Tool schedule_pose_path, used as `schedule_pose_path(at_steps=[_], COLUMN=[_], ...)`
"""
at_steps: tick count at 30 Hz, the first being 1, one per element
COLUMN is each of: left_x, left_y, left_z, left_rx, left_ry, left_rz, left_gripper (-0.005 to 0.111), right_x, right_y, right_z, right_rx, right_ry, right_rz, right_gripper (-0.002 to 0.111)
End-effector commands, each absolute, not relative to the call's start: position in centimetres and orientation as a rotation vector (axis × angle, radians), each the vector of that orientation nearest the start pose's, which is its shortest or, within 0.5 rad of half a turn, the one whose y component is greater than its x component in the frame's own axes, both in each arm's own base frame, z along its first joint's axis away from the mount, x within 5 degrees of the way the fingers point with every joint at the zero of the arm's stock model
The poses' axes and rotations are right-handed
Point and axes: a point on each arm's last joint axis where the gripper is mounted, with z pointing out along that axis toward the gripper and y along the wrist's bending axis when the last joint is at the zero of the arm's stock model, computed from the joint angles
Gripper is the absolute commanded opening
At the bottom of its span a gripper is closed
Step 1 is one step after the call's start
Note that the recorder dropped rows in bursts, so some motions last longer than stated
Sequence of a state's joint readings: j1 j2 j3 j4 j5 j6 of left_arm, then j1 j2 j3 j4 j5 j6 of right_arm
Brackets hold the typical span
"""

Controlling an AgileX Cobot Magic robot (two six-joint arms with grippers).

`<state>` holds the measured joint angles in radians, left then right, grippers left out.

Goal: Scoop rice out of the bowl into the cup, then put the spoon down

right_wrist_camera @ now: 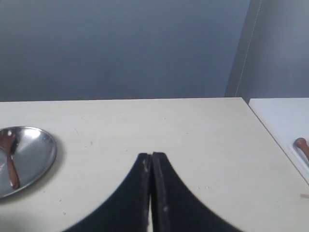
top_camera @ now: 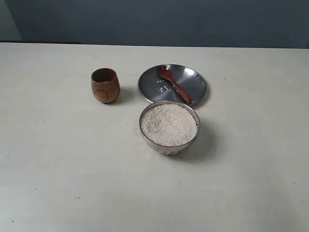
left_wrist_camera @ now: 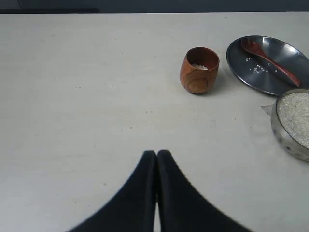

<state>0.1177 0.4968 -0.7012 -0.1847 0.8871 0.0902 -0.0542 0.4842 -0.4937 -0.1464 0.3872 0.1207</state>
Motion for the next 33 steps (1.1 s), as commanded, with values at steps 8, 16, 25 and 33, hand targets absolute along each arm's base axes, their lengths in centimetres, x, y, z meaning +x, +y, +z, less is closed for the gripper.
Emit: schedule_pose_path(at_steps=[8, 16, 25, 33], left_x=[8.0, 8.0, 8.0, 8.0], left_y=[-0.3, -0.3, -0.3, -0.3], left_z=[33.5, 33.5, 33.5, 33.5], left_rx=[-0.072, -0.073, -0.073, -0.073], left_ry=[2.155, 2.155, 2.155, 2.155], left_rz=[-0.098, -0.100, -0.100, -0.100], left_gripper=[0.000, 0.000, 0.000, 0.000], right_x=[10.1, 8.5, 6.8, 6.3], right_y=[-0.9, -0.5, -0.4, -0.4], right_z=[26.7, 24.0, 20.6, 20.7], right_rx=[-0.048, -0.085, -0.090, -0.065], right_ry=[1.748, 1.661, 1.604, 1.580], right_rz=[-0.170, -0.172, -0.171, -0.163], right_gripper=[0.000, 0.000, 0.000, 0.000])
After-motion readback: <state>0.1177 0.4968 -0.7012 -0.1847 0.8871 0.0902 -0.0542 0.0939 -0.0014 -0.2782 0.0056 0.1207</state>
